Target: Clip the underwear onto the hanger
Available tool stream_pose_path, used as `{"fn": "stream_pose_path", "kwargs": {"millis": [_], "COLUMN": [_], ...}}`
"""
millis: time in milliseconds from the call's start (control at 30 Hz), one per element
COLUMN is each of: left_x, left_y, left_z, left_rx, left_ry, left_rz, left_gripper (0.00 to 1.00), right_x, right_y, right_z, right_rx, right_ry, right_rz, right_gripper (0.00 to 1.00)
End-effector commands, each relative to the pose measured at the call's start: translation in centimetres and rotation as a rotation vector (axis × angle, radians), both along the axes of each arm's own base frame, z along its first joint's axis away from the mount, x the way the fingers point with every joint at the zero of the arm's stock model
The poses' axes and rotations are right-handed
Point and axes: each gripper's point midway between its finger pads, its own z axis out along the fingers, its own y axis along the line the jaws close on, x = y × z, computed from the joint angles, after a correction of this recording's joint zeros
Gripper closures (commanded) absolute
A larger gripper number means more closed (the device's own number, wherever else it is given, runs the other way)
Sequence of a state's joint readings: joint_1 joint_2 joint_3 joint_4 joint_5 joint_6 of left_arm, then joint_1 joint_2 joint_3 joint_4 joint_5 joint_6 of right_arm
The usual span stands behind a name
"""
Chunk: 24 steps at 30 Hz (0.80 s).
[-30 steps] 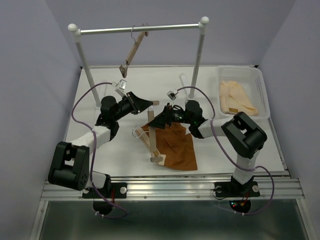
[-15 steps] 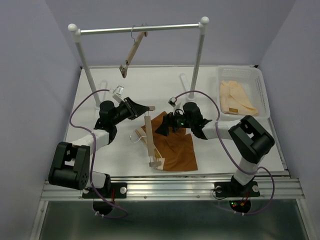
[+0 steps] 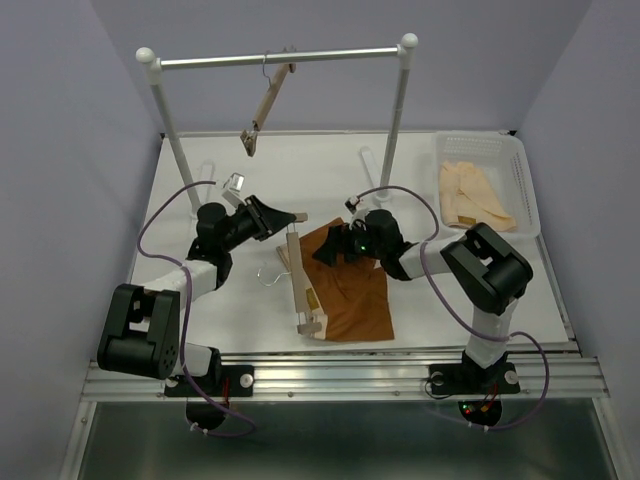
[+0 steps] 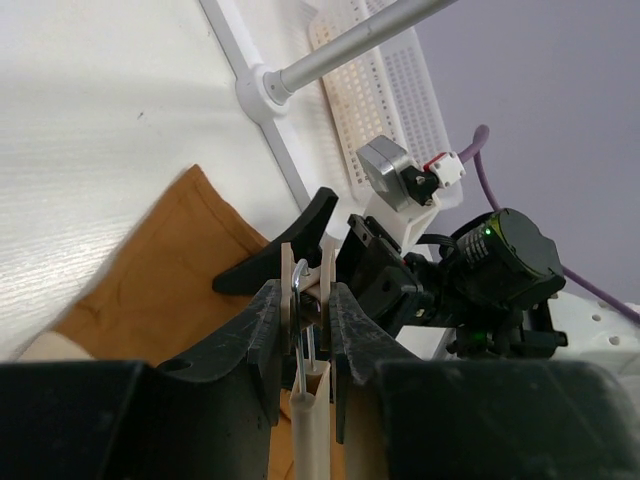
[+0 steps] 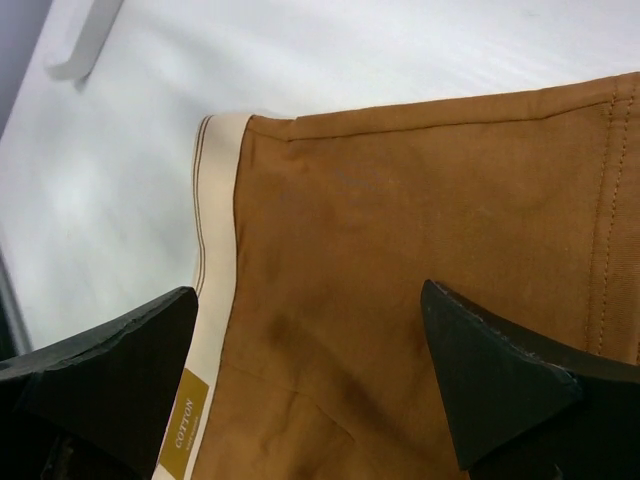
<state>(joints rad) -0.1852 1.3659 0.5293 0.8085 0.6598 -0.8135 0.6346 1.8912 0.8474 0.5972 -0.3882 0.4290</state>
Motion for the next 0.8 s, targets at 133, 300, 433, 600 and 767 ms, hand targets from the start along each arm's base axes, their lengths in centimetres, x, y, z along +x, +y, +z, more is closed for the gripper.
{"fn": "stream_pose_path", "kwargs": {"millis": [133,300,433,600,767], "left_x": [0.7,0.9,1.0,1.0,1.6], "left_y": [-0.1,-1.1,-1.5,-1.4,-1.2], "left_z": [0.5,-0.6,-1.5,-1.4,-1.7], "left_rx": [-0.006,0.009,0.021,0.037,0.074], "left_ry": [-0.047,-0.026,-0.002,-0.01,-0.016], "left_rz": [-0.032,-0.131,-0.179,-0.179,-0.169], "left_gripper": [1.0,1.0,1.0,1.0,1.0], "right_x": [1.5,1.7,3.1,3.0,2.1], "right_y": [-6.7,-8.1,-9.3,-7.8,-3.4], "right_z": [-1.6,-1.2,-0.6,2.4,10.3], "right_rx": [-0.091,-0.108,-0.115,-0.121,-0.032], "right_ry": [0.023,0.024,0.068,-0.03,-0.283], "right_rz": [-0.34,-0.398,-0.509,-0.337,0.023], "right_gripper": [0.0,0.0,0.0,0.0,0.0]}}
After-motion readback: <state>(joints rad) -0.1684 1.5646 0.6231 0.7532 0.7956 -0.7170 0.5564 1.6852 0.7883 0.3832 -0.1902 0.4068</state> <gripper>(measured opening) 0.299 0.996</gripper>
